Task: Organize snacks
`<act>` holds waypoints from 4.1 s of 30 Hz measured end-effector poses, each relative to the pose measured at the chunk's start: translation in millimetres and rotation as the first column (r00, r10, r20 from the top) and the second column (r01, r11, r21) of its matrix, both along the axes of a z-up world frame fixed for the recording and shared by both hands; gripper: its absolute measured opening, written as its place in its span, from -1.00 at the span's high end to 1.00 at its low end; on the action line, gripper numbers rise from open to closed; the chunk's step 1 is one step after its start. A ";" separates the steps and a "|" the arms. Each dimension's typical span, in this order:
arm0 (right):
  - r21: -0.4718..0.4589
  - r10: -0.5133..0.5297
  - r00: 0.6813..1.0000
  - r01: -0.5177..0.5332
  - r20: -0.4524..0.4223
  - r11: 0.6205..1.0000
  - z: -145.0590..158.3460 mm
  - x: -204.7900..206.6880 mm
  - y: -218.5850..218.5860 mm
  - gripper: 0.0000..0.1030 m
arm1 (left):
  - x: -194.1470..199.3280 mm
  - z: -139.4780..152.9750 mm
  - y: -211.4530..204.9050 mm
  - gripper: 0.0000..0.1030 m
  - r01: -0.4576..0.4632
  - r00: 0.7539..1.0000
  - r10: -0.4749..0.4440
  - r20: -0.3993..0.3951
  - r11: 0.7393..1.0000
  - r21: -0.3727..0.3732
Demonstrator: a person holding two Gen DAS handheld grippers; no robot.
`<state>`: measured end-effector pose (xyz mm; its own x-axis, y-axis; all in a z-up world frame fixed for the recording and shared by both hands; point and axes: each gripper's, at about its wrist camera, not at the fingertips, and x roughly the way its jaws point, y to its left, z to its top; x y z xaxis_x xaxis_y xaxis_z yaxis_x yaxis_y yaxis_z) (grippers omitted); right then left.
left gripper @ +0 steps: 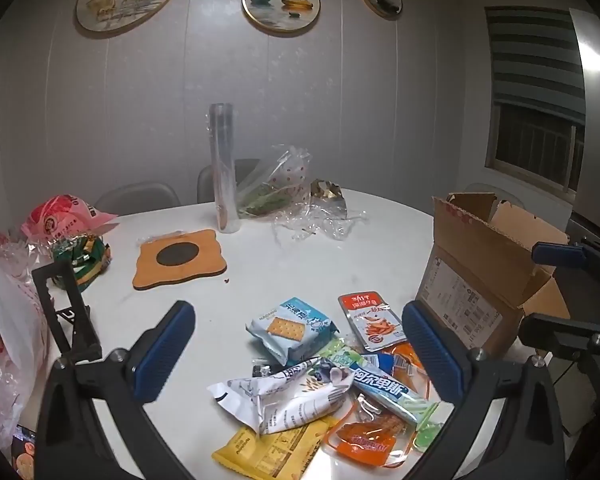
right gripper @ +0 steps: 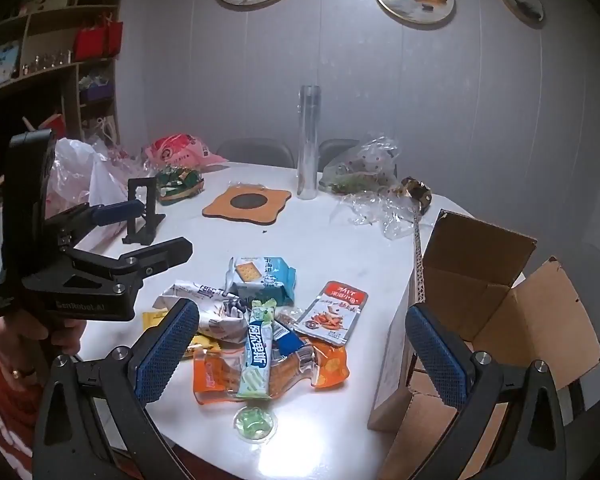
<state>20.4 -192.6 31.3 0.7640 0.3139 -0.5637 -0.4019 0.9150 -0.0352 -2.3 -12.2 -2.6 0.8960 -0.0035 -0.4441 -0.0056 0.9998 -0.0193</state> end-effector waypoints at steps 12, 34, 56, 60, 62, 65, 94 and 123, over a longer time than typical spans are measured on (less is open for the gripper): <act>-0.009 0.007 1.000 -0.007 0.030 1.000 14.2 -7.6 1.2 -1.00 | -2.9 2.5 0.0 -0.99 0.014 1.000 -0.014 0.003 1.000 -0.003; -0.004 -0.004 0.999 0.004 0.043 1.000 13.0 -5.5 2.1 -1.00 | -6.6 6.1 1.7 -0.99 0.018 1.000 -0.018 0.007 1.000 -0.009; -0.017 -0.029 0.998 0.030 0.064 0.999 13.2 -8.4 2.8 -1.00 | -12.0 8.3 7.6 -0.99 0.010 1.000 -0.010 0.015 1.000 -0.021; -0.072 -0.056 0.992 0.064 0.115 0.995 13.6 -14.3 8.1 -1.00 | -12.1 8.2 7.2 -0.99 0.010 1.000 -0.010 0.015 1.000 -0.021; -0.071 -0.070 0.989 0.080 0.133 0.994 14.3 -18.6 10.2 -1.00 | -12.1 8.2 6.9 -0.99 0.009 1.000 -0.009 0.016 1.000 -0.020; -0.082 -0.083 0.982 0.098 0.171 0.992 16.7 -25.5 14.7 -1.00 | -13.5 8.0 10.7 -0.99 0.010 1.000 -0.010 0.019 1.000 -0.020; -0.073 0.198 0.970 -0.210 -0.144 0.975 -96.0 16.8 86.4 -0.65 | -0.1 -76.0 77.2 -0.99 0.057 0.986 -0.070 -0.149 0.994 -0.094; -0.025 0.160 0.924 -0.180 -0.346 0.983 -133.5 78.5 52.4 -0.06 | 116.2 -117.4 52.8 -0.53 0.498 0.665 -0.582 -0.468 0.812 -0.304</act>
<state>99.0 -140.2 -102.2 0.4599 0.3830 -0.8011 -0.5479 0.8324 0.0834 113.9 40.6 -120.1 0.3467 -0.5109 -0.7867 0.4834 0.8160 -0.3169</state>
